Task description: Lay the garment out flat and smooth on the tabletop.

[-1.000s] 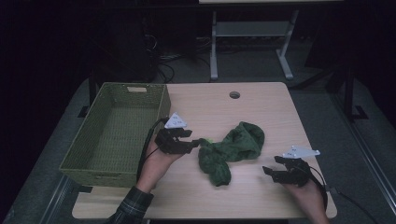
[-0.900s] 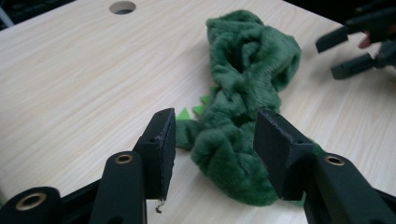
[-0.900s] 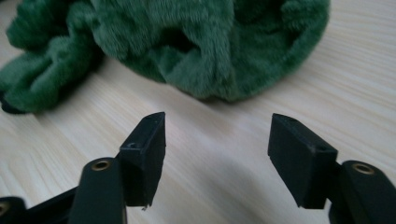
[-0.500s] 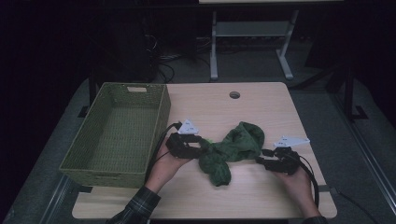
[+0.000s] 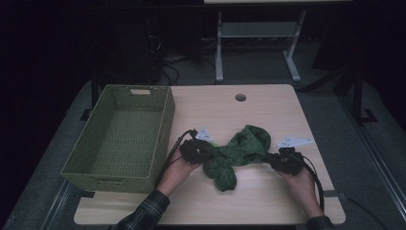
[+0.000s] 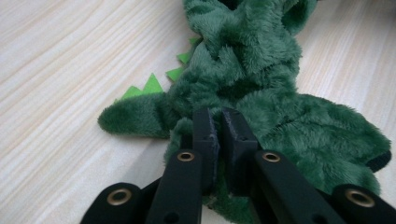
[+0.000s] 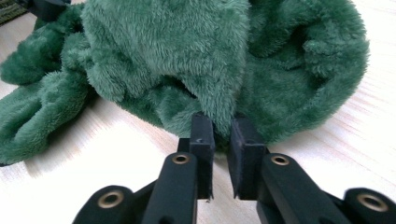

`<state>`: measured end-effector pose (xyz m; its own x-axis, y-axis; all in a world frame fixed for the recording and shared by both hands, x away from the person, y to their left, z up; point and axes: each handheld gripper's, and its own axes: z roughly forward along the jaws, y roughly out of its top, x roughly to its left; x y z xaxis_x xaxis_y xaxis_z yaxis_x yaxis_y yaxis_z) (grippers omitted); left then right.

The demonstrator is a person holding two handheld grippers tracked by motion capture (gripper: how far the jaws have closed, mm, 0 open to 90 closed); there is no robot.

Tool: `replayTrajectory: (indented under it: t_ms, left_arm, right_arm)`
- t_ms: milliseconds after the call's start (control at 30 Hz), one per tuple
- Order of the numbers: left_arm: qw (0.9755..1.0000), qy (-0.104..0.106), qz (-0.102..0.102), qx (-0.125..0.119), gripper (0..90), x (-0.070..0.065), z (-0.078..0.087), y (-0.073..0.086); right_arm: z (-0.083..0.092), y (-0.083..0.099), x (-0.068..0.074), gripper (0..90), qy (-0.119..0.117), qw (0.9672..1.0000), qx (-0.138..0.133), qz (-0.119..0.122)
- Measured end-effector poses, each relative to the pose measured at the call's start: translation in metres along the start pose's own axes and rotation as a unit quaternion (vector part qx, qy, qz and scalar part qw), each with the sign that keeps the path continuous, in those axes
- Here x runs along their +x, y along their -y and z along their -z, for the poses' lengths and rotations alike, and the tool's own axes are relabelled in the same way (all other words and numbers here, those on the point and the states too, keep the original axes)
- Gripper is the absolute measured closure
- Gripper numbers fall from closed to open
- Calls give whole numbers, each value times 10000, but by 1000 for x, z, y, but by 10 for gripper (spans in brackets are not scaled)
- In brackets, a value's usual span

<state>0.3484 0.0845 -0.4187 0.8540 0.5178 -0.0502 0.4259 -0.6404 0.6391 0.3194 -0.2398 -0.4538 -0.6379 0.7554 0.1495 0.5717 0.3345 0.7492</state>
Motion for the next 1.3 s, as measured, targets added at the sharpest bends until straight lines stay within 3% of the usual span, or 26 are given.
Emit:
replayTrajectory:
  t_ms: [267,467,733,800,933,1033,1167,1300]
  left_arm:
    - [9988,478,4,-107,862,-17,10,6]
    - [9932,1115,148,-304,862,-36,7,6]
    - [9885,1437,157,-446,862,-50,-6,-2]
    - [9878,1459,189,-517,861,-51,-9,-3]
    - [9888,1375,249,-529,860,-46,-13,-2]
    - [9888,1349,317,-563,859,-42,-14,1]
    - [9902,1265,242,-536,858,-41,-15,2]
    - [9914,1174,179,-548,857,-42,-14,2]
  right_arm:
    - [3,-18,-10,829,101,9999,-42,48]
    - [-2,-38,-30,833,183,9997,-144,-13]
    - [-24,-75,-41,833,206,9997,-51,146]
    - [-32,-86,-42,833,227,9995,-6,197]
    - [-50,-103,-42,826,228,9993,108,289]
    - [-55,-104,-39,726,194,9993,176,274]
    - [-37,-93,-36,582,196,9996,25,202]
    - [-9,-72,-28,580,194,9993,-128,292]
